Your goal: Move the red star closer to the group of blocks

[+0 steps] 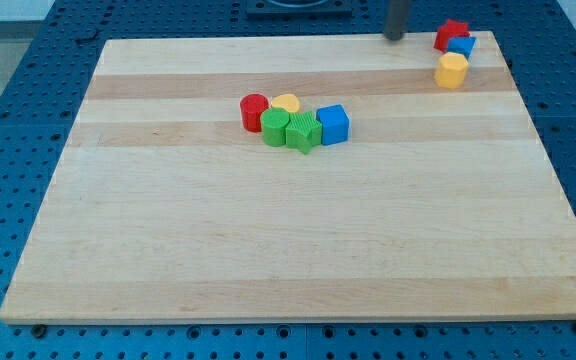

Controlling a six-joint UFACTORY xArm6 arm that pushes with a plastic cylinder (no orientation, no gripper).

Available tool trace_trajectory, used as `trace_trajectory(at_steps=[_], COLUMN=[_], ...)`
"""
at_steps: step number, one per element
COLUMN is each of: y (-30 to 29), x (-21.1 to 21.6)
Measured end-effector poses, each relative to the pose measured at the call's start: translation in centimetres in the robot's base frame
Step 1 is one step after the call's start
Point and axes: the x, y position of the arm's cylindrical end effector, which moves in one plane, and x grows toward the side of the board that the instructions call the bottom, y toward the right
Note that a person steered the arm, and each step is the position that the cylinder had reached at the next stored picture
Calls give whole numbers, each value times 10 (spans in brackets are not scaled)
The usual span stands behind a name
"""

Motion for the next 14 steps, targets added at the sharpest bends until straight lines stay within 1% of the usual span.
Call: trace_trajectory(at_steps=[1,2,4,5,6,7,9,10,13,14], y=[32,19,-17,-17,-11,39,151,181,177,150], x=[-1,20,86,132,165,178,176,148,37,13])
